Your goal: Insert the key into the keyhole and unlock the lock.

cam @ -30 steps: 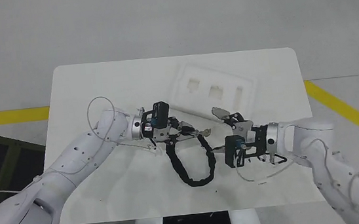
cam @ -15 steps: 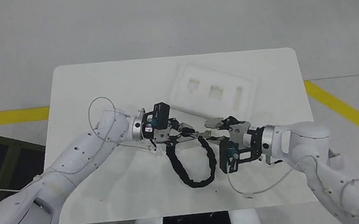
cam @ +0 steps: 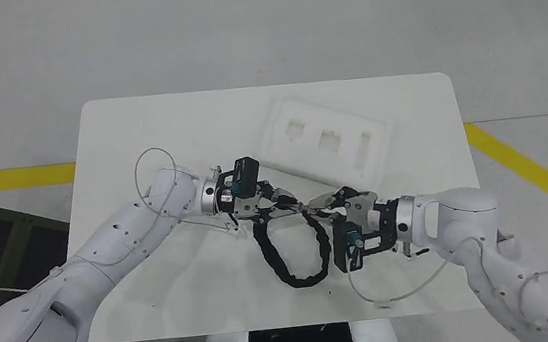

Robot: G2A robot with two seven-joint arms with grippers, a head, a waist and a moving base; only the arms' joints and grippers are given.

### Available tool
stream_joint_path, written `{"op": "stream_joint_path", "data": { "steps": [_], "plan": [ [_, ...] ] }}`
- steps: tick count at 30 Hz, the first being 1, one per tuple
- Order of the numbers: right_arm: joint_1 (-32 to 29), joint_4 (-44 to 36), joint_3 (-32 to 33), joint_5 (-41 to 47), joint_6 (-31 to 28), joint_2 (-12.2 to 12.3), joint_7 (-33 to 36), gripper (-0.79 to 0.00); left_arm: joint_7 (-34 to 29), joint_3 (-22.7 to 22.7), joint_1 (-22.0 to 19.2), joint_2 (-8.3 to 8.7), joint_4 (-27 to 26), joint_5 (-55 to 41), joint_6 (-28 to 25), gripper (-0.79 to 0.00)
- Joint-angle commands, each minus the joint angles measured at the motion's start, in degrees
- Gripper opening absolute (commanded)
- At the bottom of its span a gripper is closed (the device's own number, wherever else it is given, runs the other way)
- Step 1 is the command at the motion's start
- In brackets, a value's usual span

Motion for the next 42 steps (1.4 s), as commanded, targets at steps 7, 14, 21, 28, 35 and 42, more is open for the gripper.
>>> {"op": "stream_joint_path", "data": {
  "steps": [7, 14, 21, 28, 35, 42],
  "plan": [
    [-0.1, 3.3, -0.3, 14.2, -0.6, -0.7, 4.9, -0.785, 0.0, -0.1, 0.0, 0.21, 0.0, 1.0, 0.0, -0.785],
    [-0.3, 4.8, -1.5, 27.9, 1.2, -1.3, 15.1, -0.785, 0.0, -0.4, 0.1, 0.35, -0.3, 1.4, 0.0, -0.785],
    [-1.2, 5.6, -2.7, 44.4, 8.2, -1.9, 25.8, -0.785, 0.0, -0.7, 0.2, 0.46, -0.7, 1.9, 0.0, -0.785],
    [-1.2, 5.2, -3.8, 59.4, 16.3, -2.3, 34.1, -0.785, -0.1, -1.4, 0.5, 0.61, -1.1, 2.6, 0.0, -0.785],
    [-1.1, 4.2, -4.5, 61.3, 18.9, -2.5, 35.4, 0.0, -0.3, -2.1, 0.9, 0.79, -1.4, 2.8, 0.0, -0.785],
    [-2.0, 2.9, -1.9, 56.6, 18.6, -2.1, 33.4, 0.0, -0.1, -3.7, 1.4, 1.27, -1.3, 3.0, 0.0, -0.785]
  ]
}}
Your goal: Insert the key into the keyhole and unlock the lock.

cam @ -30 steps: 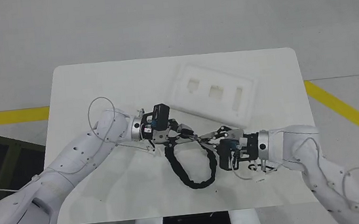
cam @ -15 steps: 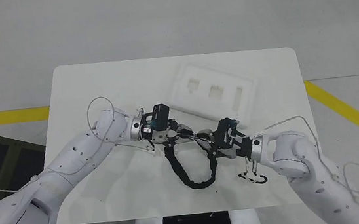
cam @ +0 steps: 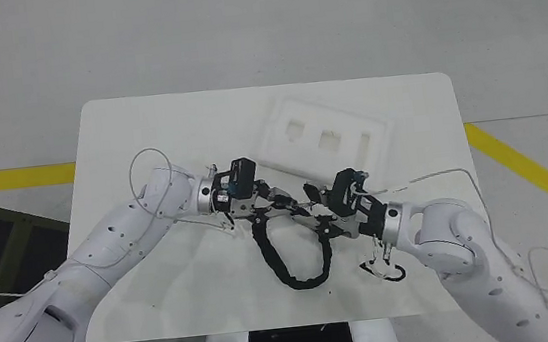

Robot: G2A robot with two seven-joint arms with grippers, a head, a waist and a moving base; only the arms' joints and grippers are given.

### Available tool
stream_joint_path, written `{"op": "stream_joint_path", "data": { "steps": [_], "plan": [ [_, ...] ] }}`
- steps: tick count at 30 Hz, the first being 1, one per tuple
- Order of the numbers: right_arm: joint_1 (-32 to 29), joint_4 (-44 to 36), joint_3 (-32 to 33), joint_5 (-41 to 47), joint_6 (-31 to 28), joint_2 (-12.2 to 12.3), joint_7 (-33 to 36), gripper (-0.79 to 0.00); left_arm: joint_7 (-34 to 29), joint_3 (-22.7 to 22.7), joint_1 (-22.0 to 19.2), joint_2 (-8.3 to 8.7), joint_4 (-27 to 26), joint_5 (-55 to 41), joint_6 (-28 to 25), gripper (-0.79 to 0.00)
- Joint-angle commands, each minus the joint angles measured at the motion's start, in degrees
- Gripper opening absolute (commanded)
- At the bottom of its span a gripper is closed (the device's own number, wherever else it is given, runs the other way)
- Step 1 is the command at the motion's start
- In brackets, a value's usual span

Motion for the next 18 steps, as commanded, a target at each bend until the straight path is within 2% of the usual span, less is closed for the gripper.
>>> {"op": "stream_joint_path", "data": {
  "steps": [1, 6, 16, 17, 18],
  "plan": [
    [-0.5, -0.2, 0.9, -1.7, -0.7, 0.2, -0.6, 0.0, 0.0, -0.7, 0.1, 0.27, 0.1, 0.3, 0.0, -0.785],
    [-1.5, -0.3, 2.8, -4.8, -1.2, 0.5, -2.2, 0.0, -5.6, -3.2, -0.3, 1.4, 1.3, 2.3, 0.0, -0.785],
    [-2.7, 0.4, 6.0, -6.2, 0.5, 0.8, -3.9, 0.0, -28.9, -10.0, 2.2, 3.89, -1.9, -3.0, 1.0, -0.785],
    [-2.8, 0.4, 6.2, -6.2, 0.5, 0.9, -3.9, 0.0, -30.8, -10.5, 2.7, 3.96, -2.4, -4.2, 1.3, -0.696],
    [-2.9, 0.3, 6.5, -6.2, 0.5, 0.9, -4.0, 0.0, -32.9, -10.8, 3.1, 4.0, -2.9, -5.2, 1.5, -0.557]
  ]
}}
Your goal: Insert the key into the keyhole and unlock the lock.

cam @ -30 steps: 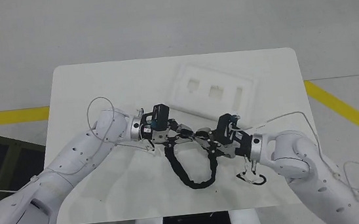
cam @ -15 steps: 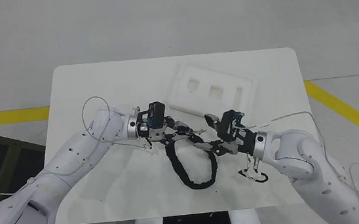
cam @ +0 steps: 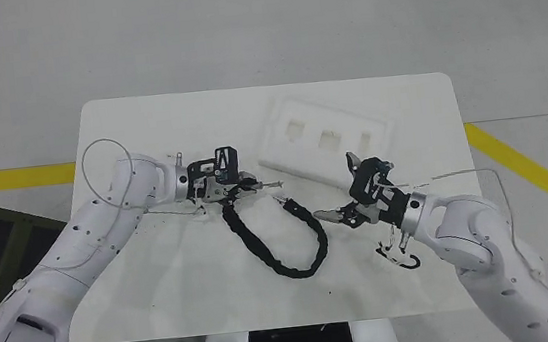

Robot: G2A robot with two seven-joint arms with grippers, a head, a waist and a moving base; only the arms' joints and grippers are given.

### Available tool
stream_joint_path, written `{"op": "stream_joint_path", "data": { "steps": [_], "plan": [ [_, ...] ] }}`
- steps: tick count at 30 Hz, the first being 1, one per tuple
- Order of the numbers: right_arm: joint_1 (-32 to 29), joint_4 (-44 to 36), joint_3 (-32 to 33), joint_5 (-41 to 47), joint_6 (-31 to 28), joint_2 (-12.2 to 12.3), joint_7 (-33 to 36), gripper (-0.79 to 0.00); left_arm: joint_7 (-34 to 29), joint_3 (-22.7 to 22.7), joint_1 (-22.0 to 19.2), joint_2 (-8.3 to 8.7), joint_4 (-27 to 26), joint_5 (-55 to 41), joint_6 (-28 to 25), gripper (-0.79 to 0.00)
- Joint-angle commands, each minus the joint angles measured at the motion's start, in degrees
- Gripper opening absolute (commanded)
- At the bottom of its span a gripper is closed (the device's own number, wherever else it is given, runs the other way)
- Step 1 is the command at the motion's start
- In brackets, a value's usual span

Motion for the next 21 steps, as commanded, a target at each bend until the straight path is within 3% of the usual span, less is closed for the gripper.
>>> {"op": "stream_joint_path", "data": {
  "steps": [1, 2, 3, 9, 21],
  "plan": [
    [-0.3, -0.1, 0.5, 0.0, 0.0, 0.1, -0.1, 0.0, -5.4, -0.6, 0.7, 0.08, -1.0, -1.7, 0.4, -0.391],
    [-0.4, -0.1, 0.7, 0.1, 0.0, 0.1, -0.1, 0.0, -7.5, -0.8, 0.9, 0.06, -1.6, -2.6, 0.4, -0.166],
    [-0.6, -0.1, 0.9, 0.2, 0.1, 0.1, -0.2, 0.0, -9.4, -1.0, 1.1, 0.04, -2.2, -3.5, 0.4, 0.0],
    [-1.3, 0.3, 2.4, 0.5, 0.2, 0.2, -1.1, 0.0, -14.1, -3.2, 2.0, 0.24, -4.9, -7.7, 0.8, 0.0],
    [3.3, 8.2, 5.2, -1.2, -0.1, 0.0, -10.9, 0.0, -0.9, -10.6, -1.7, 2.39, -9.7, 1.9, -1.2, 0.0]
  ]
}}
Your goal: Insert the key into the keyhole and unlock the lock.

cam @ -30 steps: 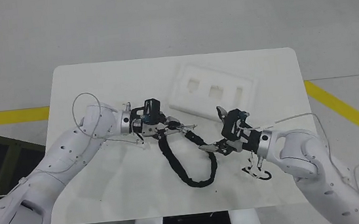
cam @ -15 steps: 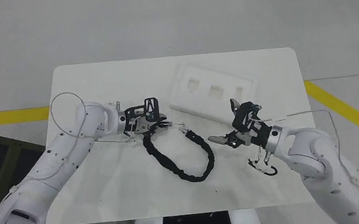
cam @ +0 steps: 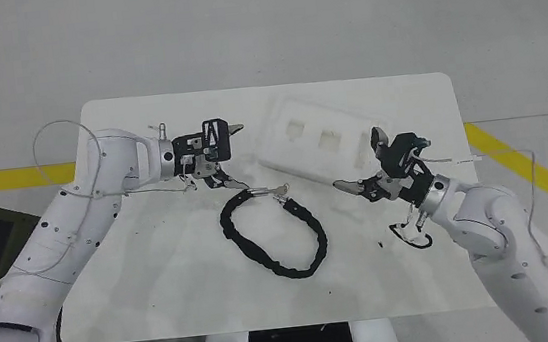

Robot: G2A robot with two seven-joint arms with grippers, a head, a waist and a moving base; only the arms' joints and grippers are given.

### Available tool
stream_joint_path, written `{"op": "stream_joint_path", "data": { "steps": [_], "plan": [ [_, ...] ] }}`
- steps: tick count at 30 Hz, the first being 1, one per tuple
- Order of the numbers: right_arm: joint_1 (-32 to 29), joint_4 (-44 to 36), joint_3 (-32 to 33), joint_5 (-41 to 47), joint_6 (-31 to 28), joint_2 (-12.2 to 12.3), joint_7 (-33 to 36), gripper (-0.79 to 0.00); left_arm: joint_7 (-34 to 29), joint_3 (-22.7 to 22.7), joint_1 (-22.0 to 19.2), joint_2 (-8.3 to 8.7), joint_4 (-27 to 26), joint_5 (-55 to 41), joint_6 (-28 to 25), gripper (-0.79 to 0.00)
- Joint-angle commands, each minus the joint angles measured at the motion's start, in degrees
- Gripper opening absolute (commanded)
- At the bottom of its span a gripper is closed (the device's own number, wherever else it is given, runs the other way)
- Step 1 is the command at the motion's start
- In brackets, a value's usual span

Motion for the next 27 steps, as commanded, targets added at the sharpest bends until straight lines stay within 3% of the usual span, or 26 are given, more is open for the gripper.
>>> {"op": "stream_joint_path", "data": {
  "steps": [1, 12, 19, 27],
  "plan": [
    [1.6, 2.3, 0.4, -1.2, 0.5, -0.1, -1.4, 0.0, 4.9, -0.8, -0.9, 0.18, 0.7, 1.4, 0.0, 0.0],
    [9.8, 12.1, 3.8, -2.6, 2.8, -0.2, -4.5, 0.0, 25.9, -1.1, -6.3, 0.0, 12.4, 12.3, 3.3, 0.0],
    [13.9, 16.5, 5.1, -4.5, 3.7, -0.1, -5.0, 0.0, 29.8, 1.1, -9.9, -0.78, 16.2, 16.5, 2.9, 0.0],
    [14.6, 16.7, 5.3, -6.0, 3.2, 0.0, -5.5, 0.0, 30.9, 1.7, -10.2, -1.12, 17.8, 16.6, 3.6, -0.001]
  ]
}}
